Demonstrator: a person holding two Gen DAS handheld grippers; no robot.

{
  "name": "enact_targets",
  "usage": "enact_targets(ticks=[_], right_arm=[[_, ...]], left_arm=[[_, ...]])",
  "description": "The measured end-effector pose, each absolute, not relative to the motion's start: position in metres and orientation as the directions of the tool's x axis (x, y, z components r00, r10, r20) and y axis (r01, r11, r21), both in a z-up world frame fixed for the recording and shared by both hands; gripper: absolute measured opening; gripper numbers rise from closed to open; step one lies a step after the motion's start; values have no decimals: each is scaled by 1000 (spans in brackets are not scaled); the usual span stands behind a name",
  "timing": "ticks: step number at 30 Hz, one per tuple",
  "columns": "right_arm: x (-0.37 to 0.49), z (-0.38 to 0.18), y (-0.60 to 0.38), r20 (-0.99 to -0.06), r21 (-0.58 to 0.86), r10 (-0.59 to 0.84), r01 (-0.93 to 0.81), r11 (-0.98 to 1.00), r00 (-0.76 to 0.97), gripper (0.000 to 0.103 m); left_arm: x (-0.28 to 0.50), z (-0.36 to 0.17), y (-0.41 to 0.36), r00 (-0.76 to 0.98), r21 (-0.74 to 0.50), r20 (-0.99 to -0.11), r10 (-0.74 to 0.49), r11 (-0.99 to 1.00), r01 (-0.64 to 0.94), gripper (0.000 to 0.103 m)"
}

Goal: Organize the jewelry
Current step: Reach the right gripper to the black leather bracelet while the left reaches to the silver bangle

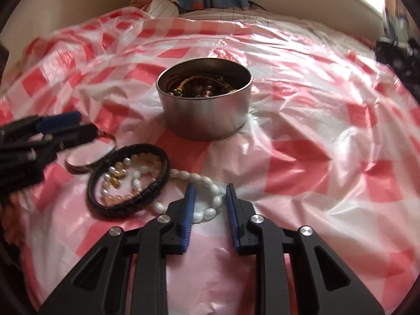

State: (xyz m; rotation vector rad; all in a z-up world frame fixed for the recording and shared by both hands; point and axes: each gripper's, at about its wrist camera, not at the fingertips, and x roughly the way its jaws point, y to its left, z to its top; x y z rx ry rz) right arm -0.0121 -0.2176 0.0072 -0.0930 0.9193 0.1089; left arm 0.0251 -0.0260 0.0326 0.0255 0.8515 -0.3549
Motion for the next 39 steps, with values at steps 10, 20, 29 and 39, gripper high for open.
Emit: enact_targets(ticks=[10, 20, 29, 39], right_arm=[[-15, 19, -258, -767, 58, 50, -8, 998, 639, 14], [-18, 27, -247, -668, 372, 381, -156, 915, 639, 34], [-7, 8, -215, -733, 353, 413, -217, 910, 541, 14], [-24, 32, -254, -711, 167, 185, -93, 982, 678, 8]], left_arm=[[12, 40, -48, 585, -119, -704, -403, 879, 462, 52], [27, 26, -28, 579, -101, -764, -285, 939, 329, 52], [30, 11, -35, 555, -48, -796, -243, 938, 342, 52], [25, 12, -41, 533, -62, -798, -281, 918, 391, 38]])
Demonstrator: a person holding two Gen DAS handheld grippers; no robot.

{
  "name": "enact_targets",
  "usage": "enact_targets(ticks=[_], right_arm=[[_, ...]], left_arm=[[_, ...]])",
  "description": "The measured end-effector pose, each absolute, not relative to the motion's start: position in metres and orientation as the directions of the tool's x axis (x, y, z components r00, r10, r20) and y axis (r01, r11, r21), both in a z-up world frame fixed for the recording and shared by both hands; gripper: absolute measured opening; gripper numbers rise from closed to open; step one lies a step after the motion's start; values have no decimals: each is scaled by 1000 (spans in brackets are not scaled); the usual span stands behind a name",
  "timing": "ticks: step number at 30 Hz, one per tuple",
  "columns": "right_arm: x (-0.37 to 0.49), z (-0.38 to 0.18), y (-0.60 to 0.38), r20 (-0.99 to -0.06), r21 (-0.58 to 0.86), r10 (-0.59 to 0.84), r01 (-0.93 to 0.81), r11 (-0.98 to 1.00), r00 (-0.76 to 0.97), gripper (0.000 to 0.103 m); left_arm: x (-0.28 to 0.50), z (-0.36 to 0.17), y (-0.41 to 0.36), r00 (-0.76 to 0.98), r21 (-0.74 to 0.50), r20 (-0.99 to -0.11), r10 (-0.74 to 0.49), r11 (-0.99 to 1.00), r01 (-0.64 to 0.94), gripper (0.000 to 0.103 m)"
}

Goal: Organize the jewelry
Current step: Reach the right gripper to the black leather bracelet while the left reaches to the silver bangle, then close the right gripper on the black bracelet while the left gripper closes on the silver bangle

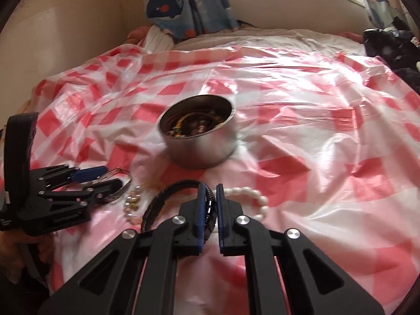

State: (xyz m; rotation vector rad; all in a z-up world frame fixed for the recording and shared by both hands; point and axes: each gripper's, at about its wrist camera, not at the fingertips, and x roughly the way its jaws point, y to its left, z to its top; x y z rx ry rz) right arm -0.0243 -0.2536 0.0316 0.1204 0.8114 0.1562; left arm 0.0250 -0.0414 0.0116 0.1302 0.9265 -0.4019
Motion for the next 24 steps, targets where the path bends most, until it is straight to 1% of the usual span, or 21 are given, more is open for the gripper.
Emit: enact_targets(ticks=[5, 6, 7, 8, 9, 11, 13, 15, 17, 19, 21, 23, 24], right_arm=[[-16, 19, -257, -756, 180, 181, -67, 981, 629, 11], [-15, 18, -255, -759, 176, 178, -65, 982, 627, 17], [-15, 17, -255, -763, 172, 173, -62, 983, 623, 20], [-15, 15, -255, -768, 173, 176, -65, 983, 615, 20], [-13, 11, -253, -779, 169, 176, -69, 983, 602, 20], [-14, 8, -250, -786, 149, 164, -75, 986, 595, 19], [-16, 9, -248, -780, 147, 171, -88, 985, 603, 11], [-18, 12, -247, -764, 145, 170, -90, 985, 623, 11], [-22, 18, -247, -737, 140, 167, -94, 986, 655, 11], [-21, 19, -247, -731, 128, 157, -93, 987, 664, 11], [-18, 14, -248, -749, 136, 156, -82, 987, 644, 11], [-16, 12, -247, -759, 136, 155, -79, 988, 632, 14], [-16, 12, -247, -760, 128, 147, -76, 989, 633, 19]], left_arm=[[27, 10, -40, 551, -33, -797, -246, 929, 368, 38], [27, 10, -39, 550, -36, -798, -248, 930, 366, 38], [28, 10, -38, 548, -39, -799, -249, 930, 366, 38], [28, 9, -39, 547, -35, -800, -247, 929, 368, 38], [27, 8, -40, 547, -33, -800, -248, 927, 373, 36], [27, 8, -43, 540, -39, -799, -265, 919, 394, 23], [25, 11, -44, 545, -45, -791, -276, 916, 399, 6], [24, 16, -40, 557, -85, -771, -310, 916, 393, 5], [23, 21, -37, 574, -94, -755, -317, 919, 384, 5], [25, 19, -37, 567, -94, -763, -311, 921, 378, 5], [28, 13, -37, 547, -97, -781, -302, 923, 372, 5], [29, 11, -37, 545, -92, -786, -292, 927, 363, 8], [30, 11, -37, 545, -91, -786, -291, 927, 363, 9]])
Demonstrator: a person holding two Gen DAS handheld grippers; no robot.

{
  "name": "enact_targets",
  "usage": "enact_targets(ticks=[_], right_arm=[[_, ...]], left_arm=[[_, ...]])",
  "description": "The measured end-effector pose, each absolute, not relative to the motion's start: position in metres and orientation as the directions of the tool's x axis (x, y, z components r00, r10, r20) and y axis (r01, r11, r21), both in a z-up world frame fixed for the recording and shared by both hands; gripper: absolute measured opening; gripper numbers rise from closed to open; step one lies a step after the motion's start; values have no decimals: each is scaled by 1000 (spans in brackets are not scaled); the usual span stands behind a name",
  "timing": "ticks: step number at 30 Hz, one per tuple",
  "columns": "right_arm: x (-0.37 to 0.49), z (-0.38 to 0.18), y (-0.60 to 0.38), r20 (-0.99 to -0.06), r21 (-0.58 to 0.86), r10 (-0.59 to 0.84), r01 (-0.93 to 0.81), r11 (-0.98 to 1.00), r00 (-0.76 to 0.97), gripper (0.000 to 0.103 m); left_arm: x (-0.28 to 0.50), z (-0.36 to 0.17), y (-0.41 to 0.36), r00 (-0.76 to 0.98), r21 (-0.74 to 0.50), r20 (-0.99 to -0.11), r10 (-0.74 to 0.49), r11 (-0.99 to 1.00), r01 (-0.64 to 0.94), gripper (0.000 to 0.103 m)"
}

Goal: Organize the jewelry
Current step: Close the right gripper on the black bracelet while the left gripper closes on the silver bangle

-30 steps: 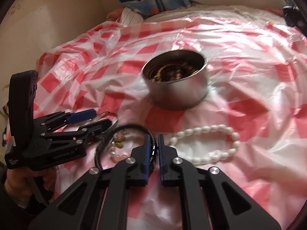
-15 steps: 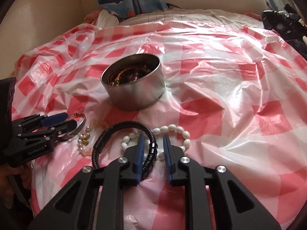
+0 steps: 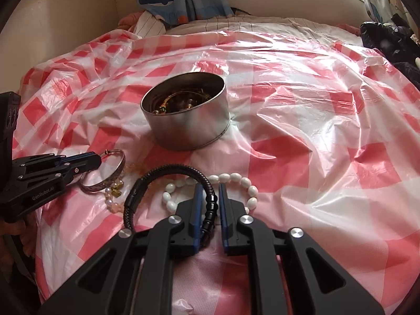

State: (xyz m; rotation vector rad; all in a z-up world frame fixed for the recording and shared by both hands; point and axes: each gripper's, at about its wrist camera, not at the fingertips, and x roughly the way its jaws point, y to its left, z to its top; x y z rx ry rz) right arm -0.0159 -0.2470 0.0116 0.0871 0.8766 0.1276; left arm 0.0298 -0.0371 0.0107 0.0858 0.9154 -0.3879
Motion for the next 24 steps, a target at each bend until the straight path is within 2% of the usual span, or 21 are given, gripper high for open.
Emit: enact_targets(ticks=[2, 7, 8, 10, 14, 17, 18, 21, 24], right_arm=[[-15, 10, -246, -764, 124, 145, -77, 989, 628, 23], [-15, 7, -245, -773, 118, 143, -81, 990, 618, 24], [-16, 7, -244, -771, 113, 140, -82, 990, 621, 21], [-18, 9, -242, -763, 109, 140, -88, 990, 631, 14], [-21, 14, -243, -737, 115, 143, -86, 990, 661, 13], [-19, 12, -243, -748, 114, 138, -79, 990, 649, 14], [-18, 11, -243, -753, 115, 137, -77, 990, 643, 14], [-17, 9, -243, -760, 102, 125, -73, 992, 638, 31], [-18, 8, -241, -761, 97, 125, -79, 992, 637, 31]], left_arm=[[30, 9, -38, 542, -88, -789, -288, 927, 365, 12], [29, 5, -46, 547, -39, -795, -262, 922, 385, 16], [28, 5, -48, 552, -26, -793, -257, 920, 390, 16], [25, 7, -49, 561, -18, -787, -258, 918, 397, 6], [23, 16, -45, 603, -12, -757, -251, 928, 371, 5], [25, 14, -45, 595, -14, -765, -245, 931, 365, 5], [26, 13, -45, 591, -14, -769, -243, 931, 365, 5], [27, 10, -47, 582, -7, -779, -234, 931, 364, 6], [27, 9, -48, 581, 1, -782, -227, 931, 364, 10]])
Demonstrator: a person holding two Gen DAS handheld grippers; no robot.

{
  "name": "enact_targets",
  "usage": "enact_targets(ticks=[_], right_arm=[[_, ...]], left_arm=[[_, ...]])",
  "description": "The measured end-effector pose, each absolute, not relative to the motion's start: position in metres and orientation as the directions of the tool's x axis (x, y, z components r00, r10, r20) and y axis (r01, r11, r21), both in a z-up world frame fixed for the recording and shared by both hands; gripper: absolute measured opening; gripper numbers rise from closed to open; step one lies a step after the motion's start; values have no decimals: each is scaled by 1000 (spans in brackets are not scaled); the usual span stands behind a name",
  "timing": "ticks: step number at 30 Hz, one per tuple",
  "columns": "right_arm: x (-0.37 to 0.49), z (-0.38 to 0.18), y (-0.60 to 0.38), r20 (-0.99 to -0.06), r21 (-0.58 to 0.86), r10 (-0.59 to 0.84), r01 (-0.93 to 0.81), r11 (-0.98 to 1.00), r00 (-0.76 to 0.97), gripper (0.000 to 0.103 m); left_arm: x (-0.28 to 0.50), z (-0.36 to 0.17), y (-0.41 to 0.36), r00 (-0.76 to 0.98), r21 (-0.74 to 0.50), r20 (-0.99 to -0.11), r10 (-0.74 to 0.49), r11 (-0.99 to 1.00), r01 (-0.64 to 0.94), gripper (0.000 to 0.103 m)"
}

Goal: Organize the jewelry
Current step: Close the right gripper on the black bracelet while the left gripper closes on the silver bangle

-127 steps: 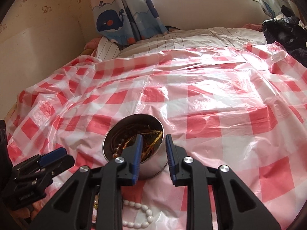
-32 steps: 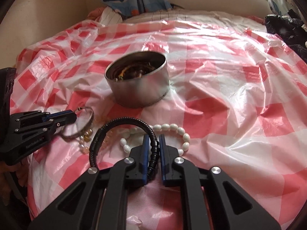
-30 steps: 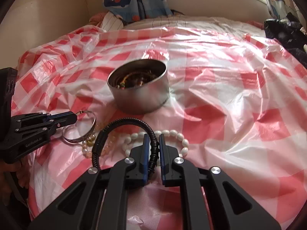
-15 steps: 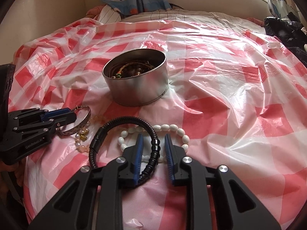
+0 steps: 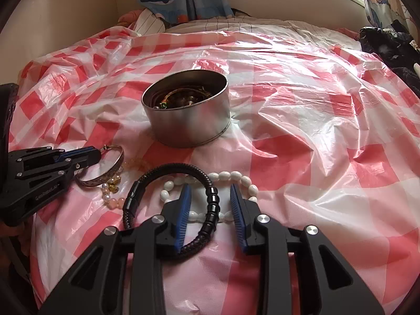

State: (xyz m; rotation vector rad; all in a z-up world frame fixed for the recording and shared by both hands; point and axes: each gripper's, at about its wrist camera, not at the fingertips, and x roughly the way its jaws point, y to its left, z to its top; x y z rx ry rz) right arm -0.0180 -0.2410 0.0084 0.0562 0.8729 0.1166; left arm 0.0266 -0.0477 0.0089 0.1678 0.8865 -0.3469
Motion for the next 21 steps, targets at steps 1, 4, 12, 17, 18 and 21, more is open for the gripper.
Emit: enact_targets(ticks=[1, 4, 12, 17, 18, 21], right_arm=[[-18, 8, -241, -761, 96, 125, -80, 992, 637, 31], [-18, 8, -241, -760, 98, 126, -80, 992, 638, 30], [-18, 8, -241, -759, 98, 126, -79, 992, 639, 30], [-19, 8, -242, -757, 98, 124, -75, 992, 642, 30], [-19, 9, -242, -756, 98, 123, -74, 992, 643, 29], [-20, 9, -242, -752, 102, 127, -75, 992, 647, 22]], left_arm=[[26, 9, -48, 581, 1, -782, -226, 931, 364, 13], [26, 9, -49, 583, 5, -781, -225, 931, 366, 21], [25, 8, -52, 587, 19, -780, -216, 930, 368, 31], [25, 8, -52, 586, 19, -781, -217, 929, 368, 33], [25, 8, -52, 587, 19, -781, -216, 929, 368, 33], [25, 8, -52, 587, 20, -780, -216, 929, 368, 33]])
